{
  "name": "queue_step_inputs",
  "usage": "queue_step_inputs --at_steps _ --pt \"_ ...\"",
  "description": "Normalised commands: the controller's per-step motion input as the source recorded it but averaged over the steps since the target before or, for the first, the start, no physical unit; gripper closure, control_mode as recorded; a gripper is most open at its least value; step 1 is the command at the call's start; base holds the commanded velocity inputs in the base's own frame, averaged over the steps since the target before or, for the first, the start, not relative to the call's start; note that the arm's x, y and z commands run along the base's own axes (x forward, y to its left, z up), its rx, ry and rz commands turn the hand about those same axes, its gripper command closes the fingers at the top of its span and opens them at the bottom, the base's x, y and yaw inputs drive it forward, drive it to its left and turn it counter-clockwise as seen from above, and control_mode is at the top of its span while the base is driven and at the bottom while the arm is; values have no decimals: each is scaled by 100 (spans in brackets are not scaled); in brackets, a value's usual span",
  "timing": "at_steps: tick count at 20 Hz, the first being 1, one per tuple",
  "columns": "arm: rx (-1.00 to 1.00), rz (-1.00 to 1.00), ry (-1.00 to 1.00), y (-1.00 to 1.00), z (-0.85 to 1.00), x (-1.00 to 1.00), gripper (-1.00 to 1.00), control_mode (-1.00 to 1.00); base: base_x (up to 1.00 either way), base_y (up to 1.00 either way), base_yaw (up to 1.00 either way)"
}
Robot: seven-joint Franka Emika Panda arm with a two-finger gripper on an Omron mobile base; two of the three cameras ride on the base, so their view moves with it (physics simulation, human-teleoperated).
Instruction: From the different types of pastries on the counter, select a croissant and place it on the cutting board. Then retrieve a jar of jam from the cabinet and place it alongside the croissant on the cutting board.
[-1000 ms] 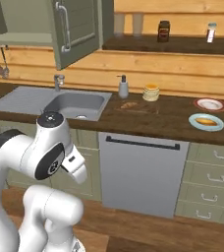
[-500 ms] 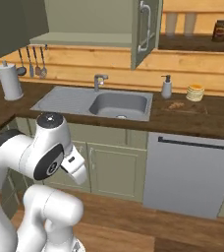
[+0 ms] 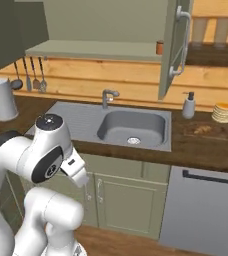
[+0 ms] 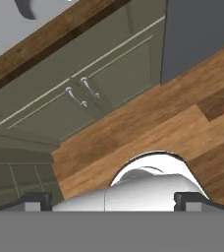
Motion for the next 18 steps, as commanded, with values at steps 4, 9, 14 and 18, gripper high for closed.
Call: queue_step_inputs --at_steps 4,9,14,18 --pt "0 0 0 0 0 0 -100 100 100 -3 0" --pt "0 0 0 0 0 0 -100 100 96 0 0" --pt "3 0 -5 -1 17 3 -100 -100 31 0 0" --pt "2 0 -29 -12 70 1 -100 -100 0 0 0"
